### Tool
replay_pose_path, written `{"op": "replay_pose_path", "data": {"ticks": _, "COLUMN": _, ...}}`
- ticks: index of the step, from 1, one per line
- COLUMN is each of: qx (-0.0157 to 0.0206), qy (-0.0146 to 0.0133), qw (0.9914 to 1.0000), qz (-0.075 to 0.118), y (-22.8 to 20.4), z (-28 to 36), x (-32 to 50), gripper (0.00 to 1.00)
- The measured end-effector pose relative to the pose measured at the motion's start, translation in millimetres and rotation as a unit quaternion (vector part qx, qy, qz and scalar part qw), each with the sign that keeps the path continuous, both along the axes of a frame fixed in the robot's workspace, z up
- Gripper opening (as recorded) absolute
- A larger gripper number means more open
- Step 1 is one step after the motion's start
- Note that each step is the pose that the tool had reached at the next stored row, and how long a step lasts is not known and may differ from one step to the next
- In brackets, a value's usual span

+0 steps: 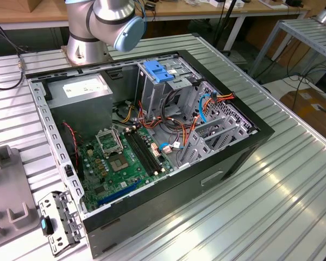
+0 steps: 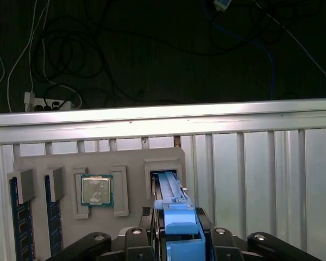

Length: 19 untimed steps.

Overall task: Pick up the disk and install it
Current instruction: 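Pick up the disk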

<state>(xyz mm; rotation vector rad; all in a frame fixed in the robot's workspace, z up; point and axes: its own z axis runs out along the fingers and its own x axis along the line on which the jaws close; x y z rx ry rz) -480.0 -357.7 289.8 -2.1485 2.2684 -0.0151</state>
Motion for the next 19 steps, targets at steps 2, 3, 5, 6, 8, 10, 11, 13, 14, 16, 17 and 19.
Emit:
{"op": "replay_pose_path", "data": {"ticks": 2, "qx": 0.0000, "qy": 0.0000, "qw": 1.00000, "qz": 0.000, "y": 0.0, "z": 0.0, "x": 0.0, "gripper": 0.43}}
{"op": "replay_pose_path", "data": {"ticks": 3, "qx": 0.0000, "qy": 0.0000, "qw": 1.00000, "qz": 0.000, "y": 0.1, "z": 0.1, "x": 0.0, "gripper": 0.42}}
{"op": "replay_pose_path", "data": {"ticks": 5, "qx": 0.0000, "qy": 0.0000, "qw": 1.00000, "qz": 0.000, "y": 0.1, "z": 0.0, "x": 0.0, "gripper": 0.37}}
{"op": "replay_pose_path", "data": {"ticks": 6, "qx": 0.0000, "qy": 0.0000, "qw": 1.00000, "qz": 0.000, "y": 0.1, "z": 0.0, "x": 0.0, "gripper": 0.37}}
{"op": "replay_pose_path", "data": {"ticks": 8, "qx": 0.0000, "qy": 0.0000, "qw": 1.00000, "qz": 0.000, "y": 0.1, "z": 0.0, "x": 0.0, "gripper": 0.37}}
{"op": "replay_pose_path", "data": {"ticks": 10, "qx": 0.0000, "qy": 0.0000, "qw": 1.00000, "qz": 0.000, "y": 0.2, "z": 0.0, "x": 0.0, "gripper": 0.37}}
{"op": "replay_pose_path", "data": {"ticks": 11, "qx": 0.0000, "qy": 0.0000, "qw": 1.00000, "qz": 0.000, "y": 0.2, "z": 0.0, "x": 0.0, "gripper": 0.37}}
{"op": "replay_pose_path", "data": {"ticks": 13, "qx": 0.0000, "qy": 0.0000, "qw": 1.00000, "qz": 0.000, "y": 0.2, "z": 0.0, "x": 0.0, "gripper": 0.37}}
{"op": "replay_pose_path", "data": {"ticks": 14, "qx": 0.0000, "qy": 0.0000, "qw": 1.00000, "qz": 0.000, "y": 0.2, "z": 0.0, "x": 0.0, "gripper": 0.37}}
{"op": "replay_pose_path", "data": {"ticks": 16, "qx": 0.0000, "qy": 0.0000, "qw": 1.00000, "qz": 0.000, "y": 0.3, "z": 0.0, "x": 0.0, "gripper": 0.37}}
{"op": "replay_pose_path", "data": {"ticks": 17, "qx": 0.0000, "qy": 0.0000, "qw": 1.00000, "qz": 0.000, "y": 0.6, "z": 0.0, "x": 0.0, "gripper": 0.37}}
{"op": "replay_pose_path", "data": {"ticks": 19, "qx": 0.0000, "qy": 0.0000, "qw": 1.00000, "qz": 0.000, "y": 0.9, "z": 0.0, "x": 0.0, "gripper": 0.37}}
